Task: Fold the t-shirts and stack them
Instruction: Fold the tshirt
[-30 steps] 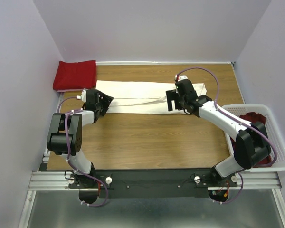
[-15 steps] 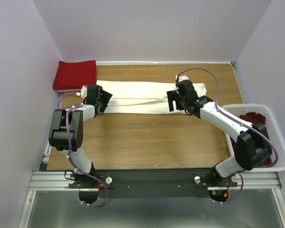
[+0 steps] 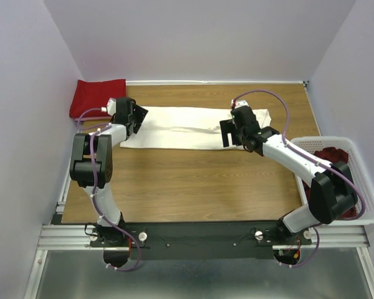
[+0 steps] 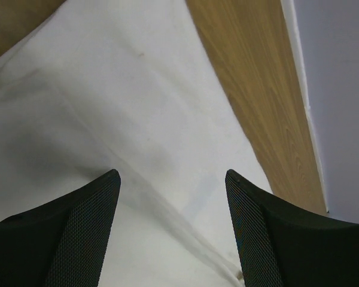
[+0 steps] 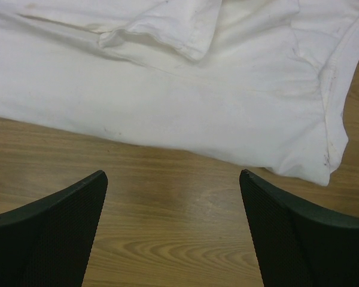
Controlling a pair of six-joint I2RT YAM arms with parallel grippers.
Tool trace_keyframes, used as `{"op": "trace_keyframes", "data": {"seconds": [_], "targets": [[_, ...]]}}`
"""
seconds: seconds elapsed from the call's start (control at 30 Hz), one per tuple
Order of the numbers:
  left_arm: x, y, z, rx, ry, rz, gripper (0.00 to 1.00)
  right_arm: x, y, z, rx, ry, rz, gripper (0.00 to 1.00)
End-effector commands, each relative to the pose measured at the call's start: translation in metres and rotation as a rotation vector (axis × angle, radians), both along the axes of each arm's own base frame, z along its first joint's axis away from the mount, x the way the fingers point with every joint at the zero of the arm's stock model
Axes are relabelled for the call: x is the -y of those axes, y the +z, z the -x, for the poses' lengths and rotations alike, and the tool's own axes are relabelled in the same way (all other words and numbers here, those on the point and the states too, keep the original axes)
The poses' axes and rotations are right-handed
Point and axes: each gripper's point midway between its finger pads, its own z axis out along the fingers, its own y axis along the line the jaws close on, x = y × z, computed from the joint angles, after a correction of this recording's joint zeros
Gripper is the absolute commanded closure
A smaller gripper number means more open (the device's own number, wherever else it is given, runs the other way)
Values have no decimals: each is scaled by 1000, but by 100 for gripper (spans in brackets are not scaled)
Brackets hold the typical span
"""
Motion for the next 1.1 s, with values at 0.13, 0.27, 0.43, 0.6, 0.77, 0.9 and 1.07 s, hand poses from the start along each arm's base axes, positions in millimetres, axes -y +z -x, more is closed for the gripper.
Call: {"op": "trace_keyframes", "data": {"seconds": [0.13, 0.27, 0.43, 0.6, 0.77, 0.9, 1.07], "targets": [[-15, 39, -39, 96, -3, -116, 21, 1, 7, 0, 27, 7, -2, 3], [-24, 60, -28, 113, -27, -204, 21, 1, 3, -2, 20, -35, -34, 4], [-29, 60, 2, 68, -131, -335, 22, 26, -6, -13, -24, -176, -159, 7], [-34, 23, 29, -78, -232, -420, 22, 51, -22, -23, -71, -293, -307, 9], [-40, -8, 42, -188, -343, -460, 22, 74, -39, -35, -90, -395, -375, 22], [-43, -23, 49, -253, -401, -489, 22, 90, -52, -39, -86, -478, -354, 42], [-51, -35, 59, -319, -436, -533, 23, 112, -74, -33, -110, -574, -304, 48]]}}
